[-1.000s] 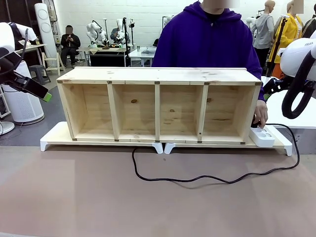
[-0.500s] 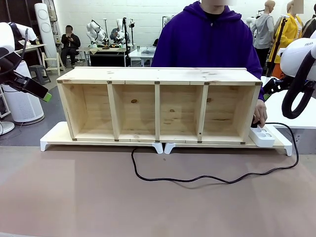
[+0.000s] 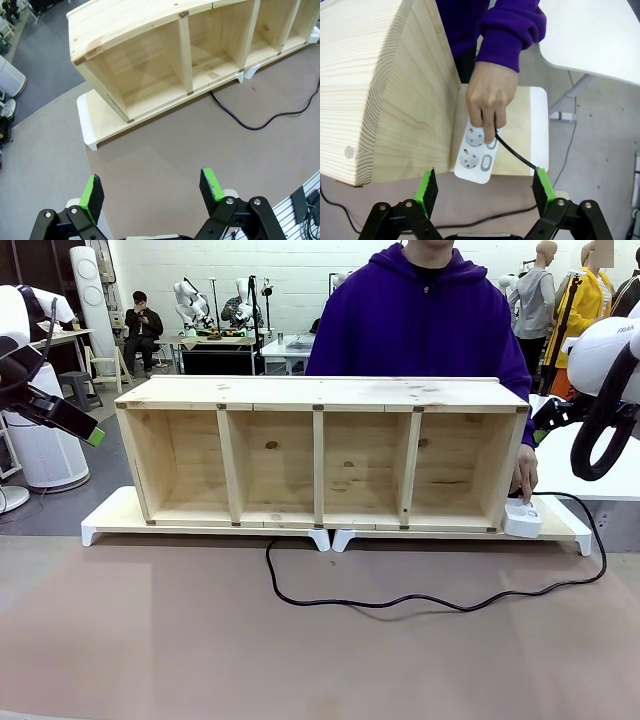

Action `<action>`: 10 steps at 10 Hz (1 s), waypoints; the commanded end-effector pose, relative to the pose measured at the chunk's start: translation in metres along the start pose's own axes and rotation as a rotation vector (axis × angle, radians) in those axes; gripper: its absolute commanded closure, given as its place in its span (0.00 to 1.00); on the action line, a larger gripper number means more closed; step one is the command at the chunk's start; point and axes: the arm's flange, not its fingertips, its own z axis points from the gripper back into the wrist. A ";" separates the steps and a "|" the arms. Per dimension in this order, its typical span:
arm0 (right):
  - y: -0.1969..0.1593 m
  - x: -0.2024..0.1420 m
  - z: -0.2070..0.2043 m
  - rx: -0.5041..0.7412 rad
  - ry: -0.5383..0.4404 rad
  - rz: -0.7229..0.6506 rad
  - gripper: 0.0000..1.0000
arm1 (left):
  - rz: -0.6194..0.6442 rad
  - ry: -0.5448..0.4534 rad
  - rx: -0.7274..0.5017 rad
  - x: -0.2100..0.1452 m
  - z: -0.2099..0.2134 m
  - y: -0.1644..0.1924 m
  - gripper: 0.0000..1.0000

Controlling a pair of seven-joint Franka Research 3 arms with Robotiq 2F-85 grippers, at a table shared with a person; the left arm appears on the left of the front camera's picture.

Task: Perform cable management.
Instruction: Release the Power Cable when the human grasps it.

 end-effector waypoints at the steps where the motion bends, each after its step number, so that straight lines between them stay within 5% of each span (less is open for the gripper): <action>1: -0.001 -0.001 -0.001 0.000 0.005 -0.002 0.03 | 0.002 -0.009 0.004 0.002 -0.002 0.000 0.00; 10: -0.001 -0.001 -0.001 0.000 0.005 -0.002 0.03 | 0.002 -0.009 0.004 0.002 -0.002 0.000 0.00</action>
